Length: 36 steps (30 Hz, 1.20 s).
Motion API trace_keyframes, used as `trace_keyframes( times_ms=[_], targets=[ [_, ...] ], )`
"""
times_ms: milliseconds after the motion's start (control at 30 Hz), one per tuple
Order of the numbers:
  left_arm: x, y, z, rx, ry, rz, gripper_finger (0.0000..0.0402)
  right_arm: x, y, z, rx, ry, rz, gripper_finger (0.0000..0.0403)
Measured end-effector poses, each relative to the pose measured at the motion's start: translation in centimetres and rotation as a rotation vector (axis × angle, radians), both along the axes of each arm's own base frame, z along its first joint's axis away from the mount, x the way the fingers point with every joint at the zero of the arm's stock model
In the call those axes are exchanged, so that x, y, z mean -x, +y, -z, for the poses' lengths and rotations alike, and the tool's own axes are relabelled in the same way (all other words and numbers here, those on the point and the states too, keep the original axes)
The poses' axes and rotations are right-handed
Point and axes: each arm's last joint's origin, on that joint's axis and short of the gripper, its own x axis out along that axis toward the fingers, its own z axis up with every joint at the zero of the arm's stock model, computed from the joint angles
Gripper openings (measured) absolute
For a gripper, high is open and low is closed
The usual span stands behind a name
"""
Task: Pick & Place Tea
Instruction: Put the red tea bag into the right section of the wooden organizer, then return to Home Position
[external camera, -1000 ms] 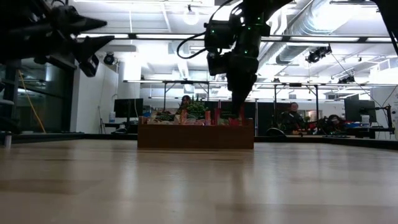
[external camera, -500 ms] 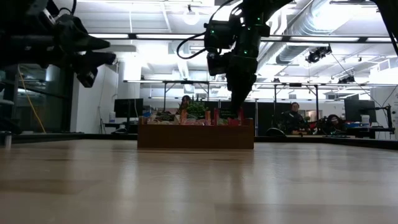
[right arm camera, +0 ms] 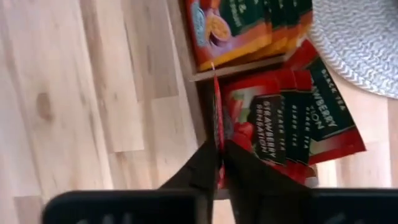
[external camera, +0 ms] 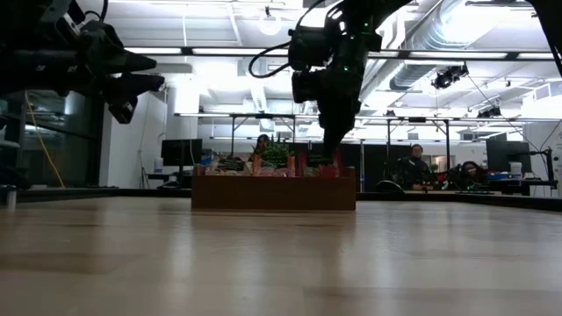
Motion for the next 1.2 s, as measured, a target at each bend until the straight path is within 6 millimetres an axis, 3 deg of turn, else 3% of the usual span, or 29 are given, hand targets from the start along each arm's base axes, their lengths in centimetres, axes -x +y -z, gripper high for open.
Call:
trace_keyframes(
  times_ms=[300, 500, 867, 1200],
  targets=[
    [0.0, 0.0, 0.0, 0.0, 0.0, 0.0, 0.0138, 0.3, 0.2, -0.9, -0.029, -0.03, -0.003, 0.014],
    [0.0, 0.0, 0.0, 0.0, 0.0, 0.0, 0.0138, 0.9, 0.4, -2.3, -0.024, -0.06, -0.005, 0.0192],
    [0.0, 0.0, 0.0, 0.001, 0.0, -0.01, 0.0138, 2.9, 1.0, -6.3, 0.008, -0.159, -0.008, 0.0231],
    [0.0, 0.0, 0.0, 0.002, 0.001, -0.013, 0.0138, 7.0, 2.2, -12.2, 0.074, -0.322, -0.013, 0.0228]
  ],
)
